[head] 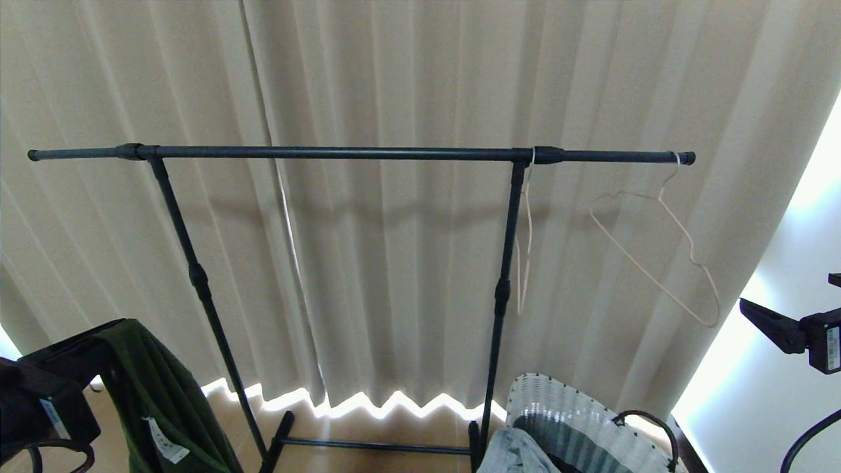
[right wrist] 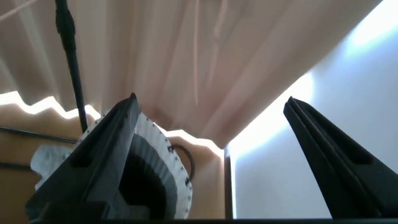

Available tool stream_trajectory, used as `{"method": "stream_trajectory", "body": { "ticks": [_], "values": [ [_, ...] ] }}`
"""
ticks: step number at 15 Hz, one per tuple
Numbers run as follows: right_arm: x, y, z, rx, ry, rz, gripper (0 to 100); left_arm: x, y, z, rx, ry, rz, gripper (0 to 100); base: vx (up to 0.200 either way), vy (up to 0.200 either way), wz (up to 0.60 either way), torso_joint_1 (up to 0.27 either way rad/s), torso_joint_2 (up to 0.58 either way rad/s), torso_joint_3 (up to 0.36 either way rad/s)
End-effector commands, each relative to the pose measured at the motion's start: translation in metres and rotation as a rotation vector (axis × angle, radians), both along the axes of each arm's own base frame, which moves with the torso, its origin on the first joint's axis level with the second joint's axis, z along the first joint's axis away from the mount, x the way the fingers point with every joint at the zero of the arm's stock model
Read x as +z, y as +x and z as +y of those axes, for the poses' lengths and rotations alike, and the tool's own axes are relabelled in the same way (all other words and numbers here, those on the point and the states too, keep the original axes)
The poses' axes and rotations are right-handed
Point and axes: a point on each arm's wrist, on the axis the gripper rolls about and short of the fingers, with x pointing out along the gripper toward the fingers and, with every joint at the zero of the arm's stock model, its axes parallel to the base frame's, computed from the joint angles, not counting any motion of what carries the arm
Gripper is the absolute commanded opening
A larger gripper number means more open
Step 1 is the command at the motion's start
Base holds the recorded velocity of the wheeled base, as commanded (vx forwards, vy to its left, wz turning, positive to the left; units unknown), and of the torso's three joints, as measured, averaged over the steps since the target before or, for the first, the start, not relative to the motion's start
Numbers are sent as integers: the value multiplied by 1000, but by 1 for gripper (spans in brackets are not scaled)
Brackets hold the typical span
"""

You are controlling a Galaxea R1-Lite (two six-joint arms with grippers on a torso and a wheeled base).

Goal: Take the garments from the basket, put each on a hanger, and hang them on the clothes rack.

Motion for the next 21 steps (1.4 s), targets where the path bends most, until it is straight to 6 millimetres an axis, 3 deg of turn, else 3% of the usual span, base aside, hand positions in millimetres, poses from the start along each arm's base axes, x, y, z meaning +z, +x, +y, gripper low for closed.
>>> {"method": "stream_trajectory", "body": {
  "ticks": [1,5,9,13,14,15,17,21],
  "values": [
    [0,2,0,0,1,1,100,0,0,0,0,0,2,0,200,0,0,-2,2,2],
    [4,19,-3,-8,3,21,100,-1,1,0,-2,4,4,0,150,0,0,2,1,-1],
    [1,60,-22,-85,16,132,100,-1,2,-1,-4,5,9,0,0,0,0,0,0,0],
    [-20,108,-32,-109,63,236,100,0,5,-2,-6,10,13,0,0,0,0,0,0,0],
    [-20,108,-32,-109,63,236,100,0,5,-2,-6,10,13,0,0,0,0,0,0,0],
    [-30,133,-33,-144,150,251,100,0,5,-2,-6,10,13,0,0,0,0,0,0,0],
    [-31,145,-35,-155,172,263,100,0,5,-2,-6,10,13,0,0,0,0,0,0,0],
    [-32,145,-35,-155,179,299,100,0,5,-2,-8,10,13,0,0,0,0,0,0,0]
  ]
}}
